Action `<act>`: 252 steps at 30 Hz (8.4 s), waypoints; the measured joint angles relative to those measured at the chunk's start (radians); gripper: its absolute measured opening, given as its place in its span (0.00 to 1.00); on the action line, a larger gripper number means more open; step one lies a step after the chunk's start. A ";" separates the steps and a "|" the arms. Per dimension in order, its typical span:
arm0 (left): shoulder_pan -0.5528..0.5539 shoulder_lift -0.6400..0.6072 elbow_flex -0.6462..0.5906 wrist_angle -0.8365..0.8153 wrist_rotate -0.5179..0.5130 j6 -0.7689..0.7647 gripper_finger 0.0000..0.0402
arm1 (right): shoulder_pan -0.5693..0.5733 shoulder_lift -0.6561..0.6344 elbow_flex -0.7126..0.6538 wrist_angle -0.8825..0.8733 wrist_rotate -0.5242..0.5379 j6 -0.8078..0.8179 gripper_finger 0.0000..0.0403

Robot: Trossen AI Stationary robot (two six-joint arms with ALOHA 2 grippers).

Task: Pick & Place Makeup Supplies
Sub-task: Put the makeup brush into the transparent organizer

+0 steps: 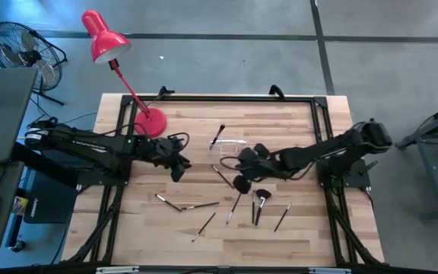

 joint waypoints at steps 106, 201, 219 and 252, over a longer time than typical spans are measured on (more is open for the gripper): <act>-0.002 0.202 0.000 0.247 0.076 0.443 0.26 | -0.013 0.290 0.101 -0.072 0.120 -0.209 0.01; -0.002 0.673 0.084 0.425 0.200 0.623 0.01 | -0.005 0.275 -0.197 0.453 -0.251 -0.339 0.07; -0.003 0.691 0.083 0.419 0.192 0.632 0.00 | -0.007 0.146 -0.196 0.418 -0.147 -0.285 0.40; -0.003 0.697 0.168 0.348 0.154 0.589 0.00 | -0.007 0.146 -0.194 0.395 -0.147 -0.278 0.51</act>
